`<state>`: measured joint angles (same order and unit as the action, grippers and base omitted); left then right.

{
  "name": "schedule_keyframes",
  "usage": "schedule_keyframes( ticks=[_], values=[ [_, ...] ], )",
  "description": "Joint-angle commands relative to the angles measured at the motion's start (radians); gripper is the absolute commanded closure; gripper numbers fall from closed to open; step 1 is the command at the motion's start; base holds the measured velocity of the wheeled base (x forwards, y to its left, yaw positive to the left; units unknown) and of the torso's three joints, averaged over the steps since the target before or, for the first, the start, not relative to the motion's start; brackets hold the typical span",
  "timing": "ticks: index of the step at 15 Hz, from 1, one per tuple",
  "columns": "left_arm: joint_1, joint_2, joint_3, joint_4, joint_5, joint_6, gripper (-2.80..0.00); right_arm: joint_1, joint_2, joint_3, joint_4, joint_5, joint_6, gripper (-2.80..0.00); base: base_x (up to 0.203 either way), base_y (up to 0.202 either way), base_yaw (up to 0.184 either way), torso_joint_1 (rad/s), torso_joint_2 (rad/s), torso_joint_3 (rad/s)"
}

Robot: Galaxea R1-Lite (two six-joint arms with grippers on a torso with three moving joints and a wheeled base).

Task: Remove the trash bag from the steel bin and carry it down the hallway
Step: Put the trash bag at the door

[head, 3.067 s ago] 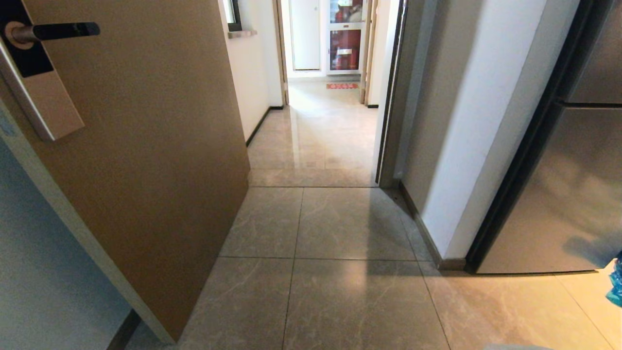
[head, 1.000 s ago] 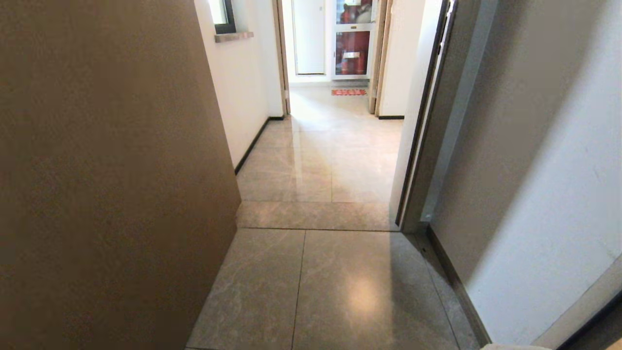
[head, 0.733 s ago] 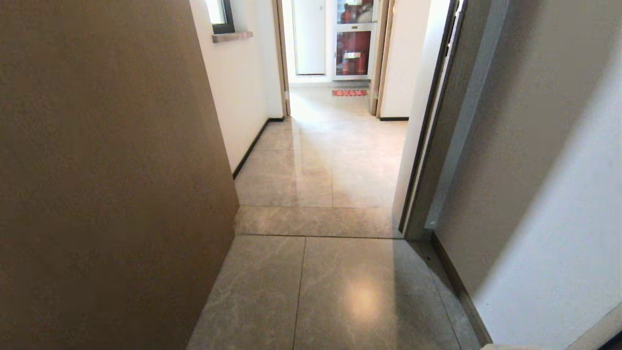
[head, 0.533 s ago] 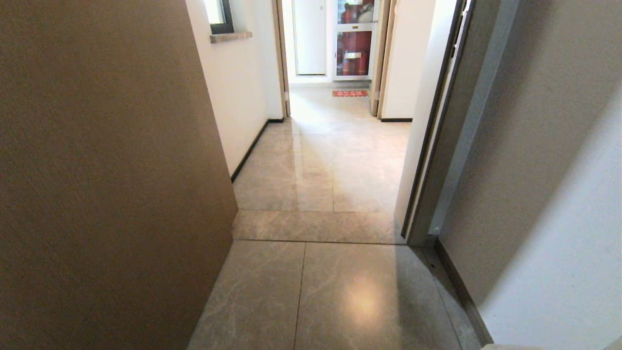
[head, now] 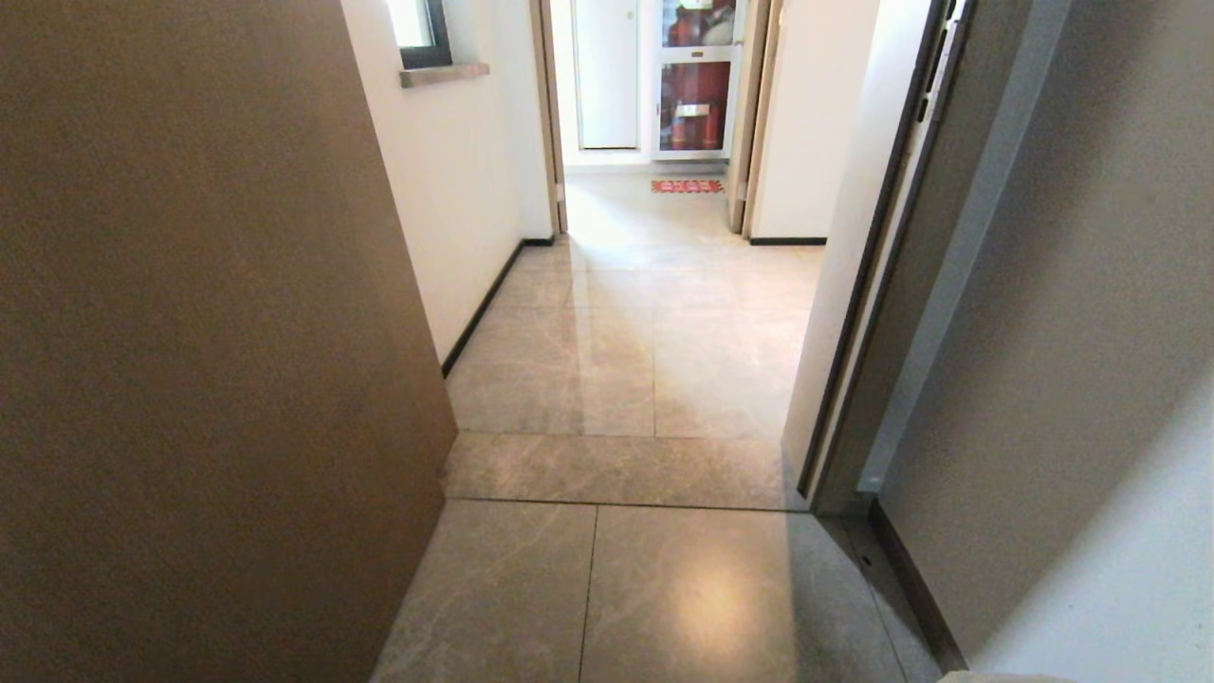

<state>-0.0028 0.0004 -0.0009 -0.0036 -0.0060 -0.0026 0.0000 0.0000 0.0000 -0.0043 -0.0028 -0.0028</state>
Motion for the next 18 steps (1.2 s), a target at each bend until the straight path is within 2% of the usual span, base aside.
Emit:
schedule_keyframes(
  ticks=[1,18],
  values=[
    [0.0,0.0,-0.001,0.001,0.0,-0.001,0.0,0.0,0.002,0.0,0.0,0.0,0.0,0.0,0.191,0.0,0.0,0.002,0.0,-0.001],
    [0.0,0.0,-0.001,0.001,0.0,-0.001,0.0,0.0,0.002,0.0,-0.002,0.0,0.0,0.0,0.193,0.0,0.001,0.003,0.0,0.003]
  ],
)
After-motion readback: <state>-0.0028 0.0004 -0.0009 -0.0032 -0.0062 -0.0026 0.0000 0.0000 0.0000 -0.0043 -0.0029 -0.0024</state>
